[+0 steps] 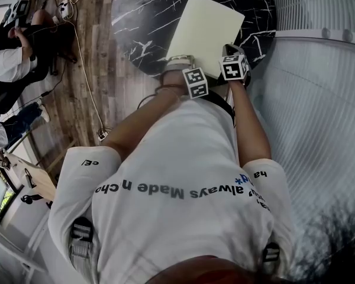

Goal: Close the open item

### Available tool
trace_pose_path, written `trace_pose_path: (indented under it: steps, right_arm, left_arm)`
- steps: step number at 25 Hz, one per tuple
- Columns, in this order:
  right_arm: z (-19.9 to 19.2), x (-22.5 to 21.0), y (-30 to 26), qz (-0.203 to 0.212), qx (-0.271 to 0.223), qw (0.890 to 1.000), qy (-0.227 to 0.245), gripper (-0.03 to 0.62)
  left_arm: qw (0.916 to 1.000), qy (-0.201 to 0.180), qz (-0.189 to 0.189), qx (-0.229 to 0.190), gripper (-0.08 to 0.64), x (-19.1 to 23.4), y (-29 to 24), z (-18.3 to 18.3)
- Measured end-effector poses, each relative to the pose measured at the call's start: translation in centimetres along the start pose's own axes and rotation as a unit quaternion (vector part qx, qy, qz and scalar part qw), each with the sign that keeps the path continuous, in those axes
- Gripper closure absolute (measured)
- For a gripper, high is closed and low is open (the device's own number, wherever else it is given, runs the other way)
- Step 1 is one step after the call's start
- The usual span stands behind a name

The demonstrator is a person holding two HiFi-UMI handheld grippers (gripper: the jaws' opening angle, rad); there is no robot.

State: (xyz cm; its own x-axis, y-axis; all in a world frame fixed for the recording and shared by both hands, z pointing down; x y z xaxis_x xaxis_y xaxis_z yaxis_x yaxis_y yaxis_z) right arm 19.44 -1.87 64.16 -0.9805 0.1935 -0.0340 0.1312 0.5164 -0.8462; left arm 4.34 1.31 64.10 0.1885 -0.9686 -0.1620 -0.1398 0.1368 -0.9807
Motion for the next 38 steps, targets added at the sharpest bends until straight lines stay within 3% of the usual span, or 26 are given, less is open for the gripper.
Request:
trace_pose_path:
  steps: [10, 12, 13, 18, 22, 25, 27, 32, 38]
  right_arm:
    - [-0.2, -0.2, -0.1, 0.008, -0.009, 1.0, -0.008, 0.591]
    - [-0.1, -0.2, 0.0, 0.007, -0.014, 1.0, -0.015, 0.591]
    - [-0.1, -0.1, 0.0, 0.007, -0.014, 1.0, -0.015, 0.591]
    - [0.4, -0.1, 0.5, 0.007, -0.027, 0.999, -0.024, 0.59]
    - [2.2, 0.1, 3.7, 0.008, -0.077, 0.997, -0.027, 0.591]
    - [3.9, 0.2, 6.6, 0.005, -0.12, 0.992, -0.026, 0.589]
    - [5.0, 0.3, 8.8, 0.004, -0.149, 0.988, -0.026, 0.589]
    - [8.2, 1.3, 15.0, 0.005, -0.221, 0.975, -0.025, 0.589]
    - [11.3, 3.9, 21.4, 0.013, -0.288, 0.957, -0.014, 0.589]
  left_arm:
    - [0.9994, -0.015, 0.024, -0.02, 0.414, -0.1, 0.9, -0.1]
    - [0.9995, -0.014, 0.017, -0.022, 0.393, -0.2, 1.3, -0.2]
    - [0.9996, -0.01, 0.01, -0.023, 0.349, -0.3, 1.4, -0.4]
    - [0.9969, 0.049, -0.004, -0.061, 0.371, 0.6, 3.5, -1.2]
    - [0.9862, 0.122, -0.014, -0.111, 0.405, 2.5, 6.0, -2.2]
    - [0.9704, 0.177, -0.004, -0.164, 0.434, 4.5, 8.2, -2.9]
    - [0.9547, 0.213, 0.01, -0.208, 0.456, 5.9, 10.2, -3.2]
    - [0.9061, 0.276, 0.047, -0.318, 0.513, 8.6, 15.5, -4.0]
    - [0.8483, 0.301, 0.088, -0.427, 0.555, 10.1, 21.7, -4.5]
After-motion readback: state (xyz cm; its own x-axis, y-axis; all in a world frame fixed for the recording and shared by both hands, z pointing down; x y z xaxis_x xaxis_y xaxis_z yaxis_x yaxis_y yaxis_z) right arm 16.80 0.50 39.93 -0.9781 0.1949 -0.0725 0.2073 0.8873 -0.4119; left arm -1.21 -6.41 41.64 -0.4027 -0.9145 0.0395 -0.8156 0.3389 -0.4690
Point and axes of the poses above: the fingertips, and each gripper's own axes: y backward along the fingers, x to its left, z out of its top, the point moved 8 cm from there along y, backward along the fingers, and after that the axes turned 3 degrees about -y, right-handed, at the moved point
